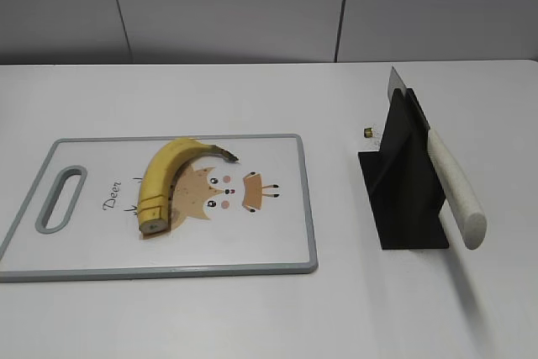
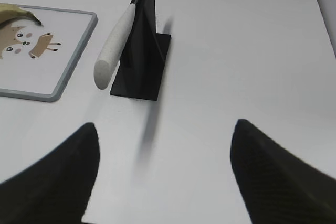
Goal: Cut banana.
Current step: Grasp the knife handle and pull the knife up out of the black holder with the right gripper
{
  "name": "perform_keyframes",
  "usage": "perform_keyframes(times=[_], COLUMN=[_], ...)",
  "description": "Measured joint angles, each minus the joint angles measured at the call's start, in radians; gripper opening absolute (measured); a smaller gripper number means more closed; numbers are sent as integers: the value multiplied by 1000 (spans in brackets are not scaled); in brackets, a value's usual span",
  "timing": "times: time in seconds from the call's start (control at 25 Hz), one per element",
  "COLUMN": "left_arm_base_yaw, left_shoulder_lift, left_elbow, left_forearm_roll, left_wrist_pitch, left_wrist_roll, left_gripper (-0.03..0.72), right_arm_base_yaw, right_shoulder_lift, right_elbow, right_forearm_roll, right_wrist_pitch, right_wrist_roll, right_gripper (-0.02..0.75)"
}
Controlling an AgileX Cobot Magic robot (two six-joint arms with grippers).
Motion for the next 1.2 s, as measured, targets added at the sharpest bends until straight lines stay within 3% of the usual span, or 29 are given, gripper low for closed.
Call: perform_keyframes(times=[0.4, 0.96, 1.2], left_arm_base_yaw=[0, 0, 0], left_shoulder_lift=[0, 0, 0], left_elbow=[0, 0, 0], left_forearm_roll=[0, 0, 0], left_wrist_pitch=[0, 0, 0], left_wrist_roll=[0, 0, 0], left_gripper=[602, 609, 609], right_arm_base_yaw=[0, 0, 52], right_shoulder_lift=[248, 634, 767], right_elbow=[-159, -284, -325], right_forearm_roll=[-8, 2, 21], right_wrist_pitch=[56, 160, 162], right_wrist_roll=[10, 136, 173], right_gripper=[588, 587, 531])
